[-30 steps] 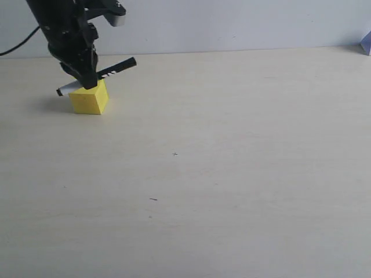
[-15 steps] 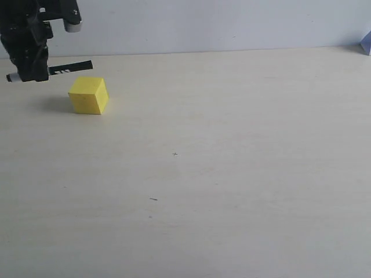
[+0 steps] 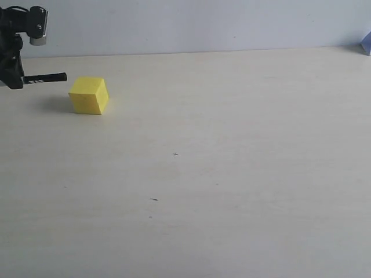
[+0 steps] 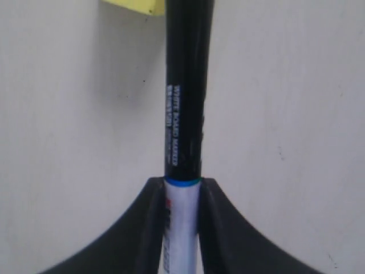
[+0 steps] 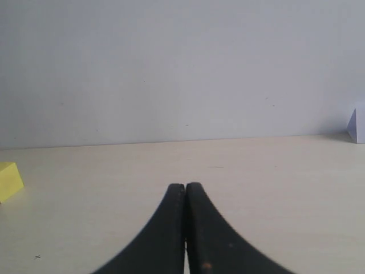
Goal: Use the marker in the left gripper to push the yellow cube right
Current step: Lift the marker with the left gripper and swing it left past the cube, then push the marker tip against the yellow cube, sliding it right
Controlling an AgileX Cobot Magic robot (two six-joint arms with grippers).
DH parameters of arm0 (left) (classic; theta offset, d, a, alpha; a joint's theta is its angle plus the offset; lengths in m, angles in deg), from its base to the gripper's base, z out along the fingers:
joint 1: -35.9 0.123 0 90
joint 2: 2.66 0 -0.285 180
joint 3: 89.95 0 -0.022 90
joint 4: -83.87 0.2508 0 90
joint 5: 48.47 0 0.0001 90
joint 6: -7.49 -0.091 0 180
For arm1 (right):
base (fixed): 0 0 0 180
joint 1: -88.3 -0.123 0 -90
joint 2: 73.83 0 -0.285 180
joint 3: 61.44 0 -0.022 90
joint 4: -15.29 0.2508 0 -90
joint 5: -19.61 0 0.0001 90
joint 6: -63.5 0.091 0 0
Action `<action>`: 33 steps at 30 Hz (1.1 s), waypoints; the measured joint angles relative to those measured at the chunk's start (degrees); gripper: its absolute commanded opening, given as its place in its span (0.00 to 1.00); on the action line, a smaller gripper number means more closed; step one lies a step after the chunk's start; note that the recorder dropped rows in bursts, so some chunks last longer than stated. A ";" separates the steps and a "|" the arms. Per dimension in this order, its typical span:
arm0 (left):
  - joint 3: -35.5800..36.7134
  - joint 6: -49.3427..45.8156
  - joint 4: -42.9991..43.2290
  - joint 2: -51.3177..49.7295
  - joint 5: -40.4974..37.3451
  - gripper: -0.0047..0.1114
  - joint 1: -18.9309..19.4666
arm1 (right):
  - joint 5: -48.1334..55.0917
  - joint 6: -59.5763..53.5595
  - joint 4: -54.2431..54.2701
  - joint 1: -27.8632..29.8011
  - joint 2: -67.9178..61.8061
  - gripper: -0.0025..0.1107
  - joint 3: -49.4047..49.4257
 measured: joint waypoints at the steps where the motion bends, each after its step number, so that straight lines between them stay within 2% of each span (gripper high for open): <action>1: 0.00 -1.60 -1.46 -0.48 0.28 0.04 1.03 | 0.00 0.00 0.00 0.00 0.00 0.02 0.00; 10: -0.67 -6.12 3.13 -4.74 4.39 0.04 6.09 | 0.00 0.00 0.00 0.00 0.00 0.02 0.00; 20: -13.72 -10.38 0.38 -15.23 4.54 0.04 6.20 | 0.00 0.00 0.00 0.00 0.00 0.02 0.00; 25: -20.64 -12.55 -0.41 -22.95 0.59 0.04 6.20 | 0.00 0.00 0.00 0.00 0.00 0.02 0.00; 33: -21.33 -15.80 -1.48 -23.84 0.32 0.04 5.29 | 0.00 0.00 0.00 0.00 0.00 0.02 0.00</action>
